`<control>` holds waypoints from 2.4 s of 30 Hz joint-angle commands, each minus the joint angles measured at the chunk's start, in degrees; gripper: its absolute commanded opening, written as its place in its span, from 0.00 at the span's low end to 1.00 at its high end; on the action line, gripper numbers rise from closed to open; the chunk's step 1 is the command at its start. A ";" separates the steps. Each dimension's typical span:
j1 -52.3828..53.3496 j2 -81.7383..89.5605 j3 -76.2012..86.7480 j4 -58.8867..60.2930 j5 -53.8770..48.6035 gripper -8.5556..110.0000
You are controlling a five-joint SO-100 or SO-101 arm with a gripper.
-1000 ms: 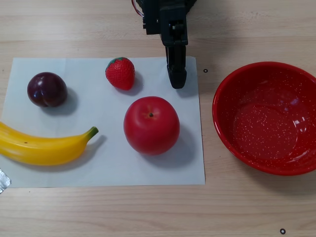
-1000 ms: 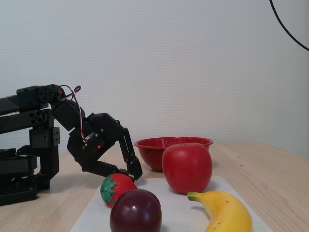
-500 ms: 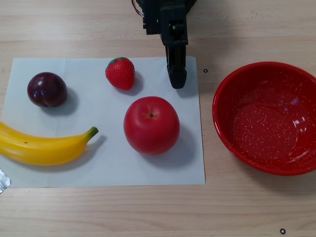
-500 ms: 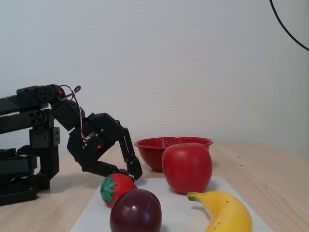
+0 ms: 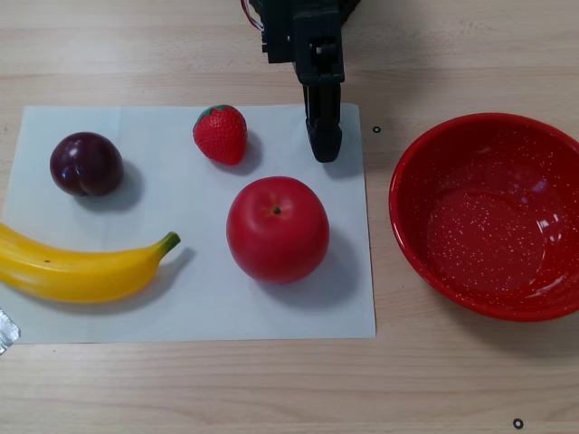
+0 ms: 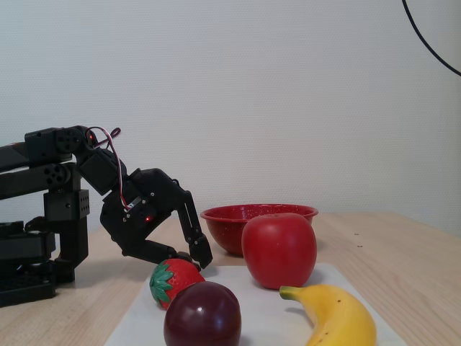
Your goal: Grasp the banana and put it in the red bowl.
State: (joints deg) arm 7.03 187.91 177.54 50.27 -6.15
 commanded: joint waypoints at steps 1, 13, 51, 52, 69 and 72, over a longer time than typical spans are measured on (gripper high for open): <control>-0.18 -0.26 0.26 0.97 0.53 0.07; 1.49 -3.43 -7.73 8.44 0.26 0.07; -24.87 -65.21 -97.03 45.00 13.01 0.07; -26.10 -67.24 -99.67 45.62 13.54 0.07; -39.81 -103.27 -142.38 53.70 23.12 0.09; -40.17 -108.72 -148.45 54.23 23.20 0.14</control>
State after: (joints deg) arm -32.52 77.70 35.33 103.36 16.08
